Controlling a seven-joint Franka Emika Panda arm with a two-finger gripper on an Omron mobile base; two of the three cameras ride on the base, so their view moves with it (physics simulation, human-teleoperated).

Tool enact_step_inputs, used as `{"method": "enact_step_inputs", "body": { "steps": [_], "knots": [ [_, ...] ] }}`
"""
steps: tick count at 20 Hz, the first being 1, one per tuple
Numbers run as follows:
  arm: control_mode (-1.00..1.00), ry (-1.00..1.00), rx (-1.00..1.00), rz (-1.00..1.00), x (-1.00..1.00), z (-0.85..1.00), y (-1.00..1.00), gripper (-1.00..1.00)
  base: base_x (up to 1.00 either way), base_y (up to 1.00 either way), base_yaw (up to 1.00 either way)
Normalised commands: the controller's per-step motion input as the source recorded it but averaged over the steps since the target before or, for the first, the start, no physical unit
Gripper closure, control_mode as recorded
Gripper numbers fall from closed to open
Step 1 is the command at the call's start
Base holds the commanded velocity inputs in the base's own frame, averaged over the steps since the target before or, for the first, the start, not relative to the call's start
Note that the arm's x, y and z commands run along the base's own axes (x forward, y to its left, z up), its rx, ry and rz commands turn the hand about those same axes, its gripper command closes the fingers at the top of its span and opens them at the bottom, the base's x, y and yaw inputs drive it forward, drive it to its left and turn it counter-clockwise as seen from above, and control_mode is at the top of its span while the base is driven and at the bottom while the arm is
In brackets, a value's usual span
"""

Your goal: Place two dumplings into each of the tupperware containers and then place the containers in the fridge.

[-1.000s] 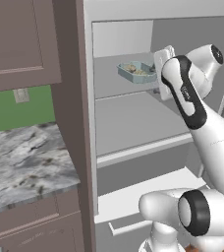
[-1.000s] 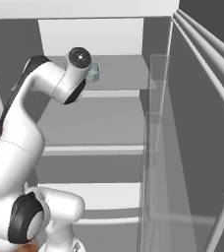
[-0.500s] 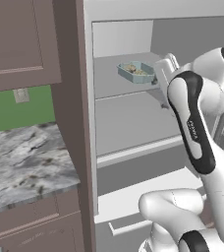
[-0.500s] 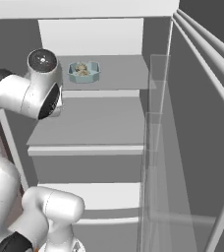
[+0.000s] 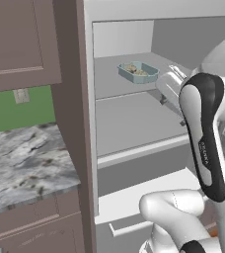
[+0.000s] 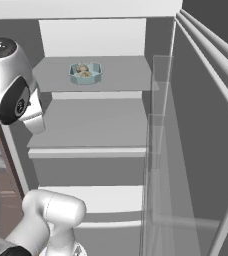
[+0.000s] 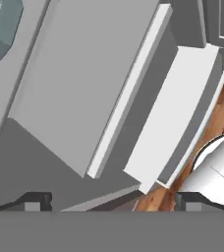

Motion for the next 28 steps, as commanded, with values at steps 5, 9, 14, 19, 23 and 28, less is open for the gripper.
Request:
{"method": "enact_step_inputs", "body": {
  "steps": [5,9,14,19,23,28],
  "knots": [
    [-1.0,0.15,-0.27,0.19,-0.55,0.0,-0.32,-1.0,0.0,0.0,0.0],
    [-1.0,0.15,-0.23,0.16,-0.38,-0.01,-0.4,-1.0,0.0,0.0,0.0],
    [-1.0,0.15,-0.12,0.12,-0.2,-0.11,-0.11,-1.0,0.0,0.0,0.0],
    [-1.0,0.04,0.0,0.16,-0.02,-0.47,0.0,-1.0,0.0,0.0,0.0],
    [-1.0,0.01,0.0,0.07,-0.03,-0.42,0.01,-1.0,0.0,0.0,0.0],
    [-1.0,0.03,0.0,0.07,-0.19,-0.22,0.0,-1.0,0.0,0.0,0.0]
  ]
}}
